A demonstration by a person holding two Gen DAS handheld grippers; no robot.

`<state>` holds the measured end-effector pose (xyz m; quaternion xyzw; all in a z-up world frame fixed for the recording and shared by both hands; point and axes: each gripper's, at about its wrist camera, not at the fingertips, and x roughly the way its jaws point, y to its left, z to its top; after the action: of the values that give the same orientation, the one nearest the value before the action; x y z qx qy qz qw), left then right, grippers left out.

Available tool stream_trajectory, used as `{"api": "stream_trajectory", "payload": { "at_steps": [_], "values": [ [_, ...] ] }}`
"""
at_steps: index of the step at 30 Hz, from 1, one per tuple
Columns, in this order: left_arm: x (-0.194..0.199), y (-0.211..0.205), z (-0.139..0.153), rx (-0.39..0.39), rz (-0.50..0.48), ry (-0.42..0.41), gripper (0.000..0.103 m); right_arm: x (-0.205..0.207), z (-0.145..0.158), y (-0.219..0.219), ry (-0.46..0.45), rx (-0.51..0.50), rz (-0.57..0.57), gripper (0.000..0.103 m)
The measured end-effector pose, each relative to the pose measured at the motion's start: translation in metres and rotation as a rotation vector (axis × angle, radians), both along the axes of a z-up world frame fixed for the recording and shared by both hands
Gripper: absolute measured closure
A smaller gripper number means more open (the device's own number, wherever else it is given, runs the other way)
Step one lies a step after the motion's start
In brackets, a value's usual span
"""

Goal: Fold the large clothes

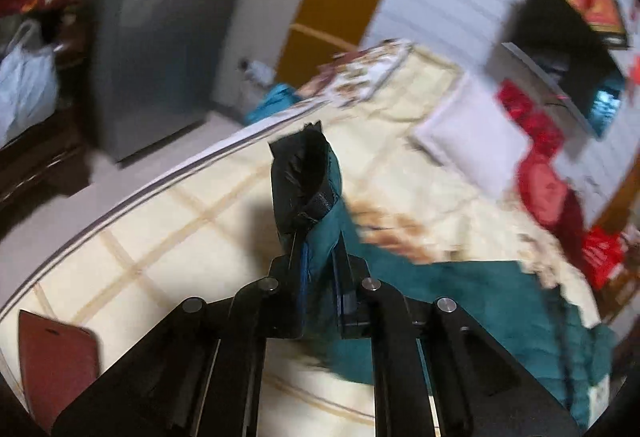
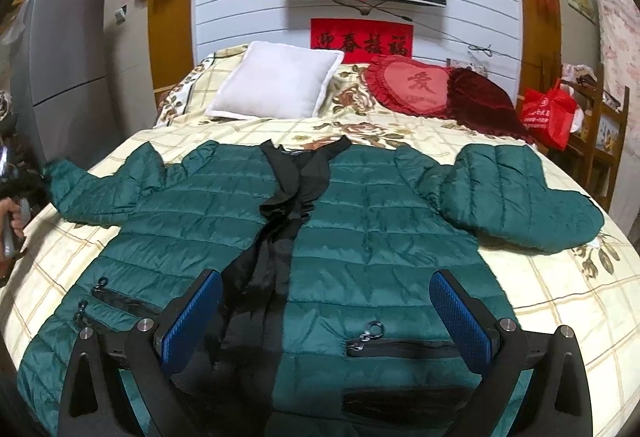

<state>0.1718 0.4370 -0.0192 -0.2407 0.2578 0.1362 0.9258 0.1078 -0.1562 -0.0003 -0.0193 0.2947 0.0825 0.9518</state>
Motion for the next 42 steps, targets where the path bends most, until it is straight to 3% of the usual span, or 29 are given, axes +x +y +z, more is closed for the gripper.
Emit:
{"api": "stream_trajectory", "payload": {
  "at_steps": [7,12,16,20,25,28,38,40,42],
  "values": [
    [0.016,-0.107,0.050,-0.008,-0.212,-0.088,0.095,-0.002,-0.001,-0.024,0.019,0.004,-0.048,0.000],
    [0.032,-0.204,0.069,-0.093,-0.385,-0.145,0.095,-0.004,-0.002,-0.047,0.034,0.015,-0.085,0.000],
    [0.051,-0.293,0.055,-0.140,-0.519,-0.136,0.095,-0.004,-0.004,-0.062,0.057,0.032,-0.109,0.000],
    [0.074,-0.353,0.014,-0.189,-0.590,-0.064,0.095,-0.004,-0.006,-0.070,0.074,0.028,-0.125,0.000],
    [0.076,-0.377,-0.026,-0.210,-0.625,-0.006,0.095,0.001,-0.005,-0.067,0.075,0.038,-0.107,0.000],
    [0.072,-0.381,-0.033,-0.169,-0.617,0.040,0.095,0.016,-0.001,-0.060,0.062,0.058,-0.082,0.000],
    [0.071,-0.388,-0.041,-0.151,-0.647,0.110,0.093,0.131,-0.003,-0.011,0.158,0.243,-0.055,0.000],
    [0.069,-0.396,-0.041,-0.138,-0.677,0.142,0.077,0.142,-0.006,-0.006,0.180,0.347,-0.021,0.000],
    [0.064,-0.402,-0.038,-0.140,-0.708,0.147,0.042,0.143,-0.013,-0.005,0.172,0.459,0.005,0.000]
  ]
}}
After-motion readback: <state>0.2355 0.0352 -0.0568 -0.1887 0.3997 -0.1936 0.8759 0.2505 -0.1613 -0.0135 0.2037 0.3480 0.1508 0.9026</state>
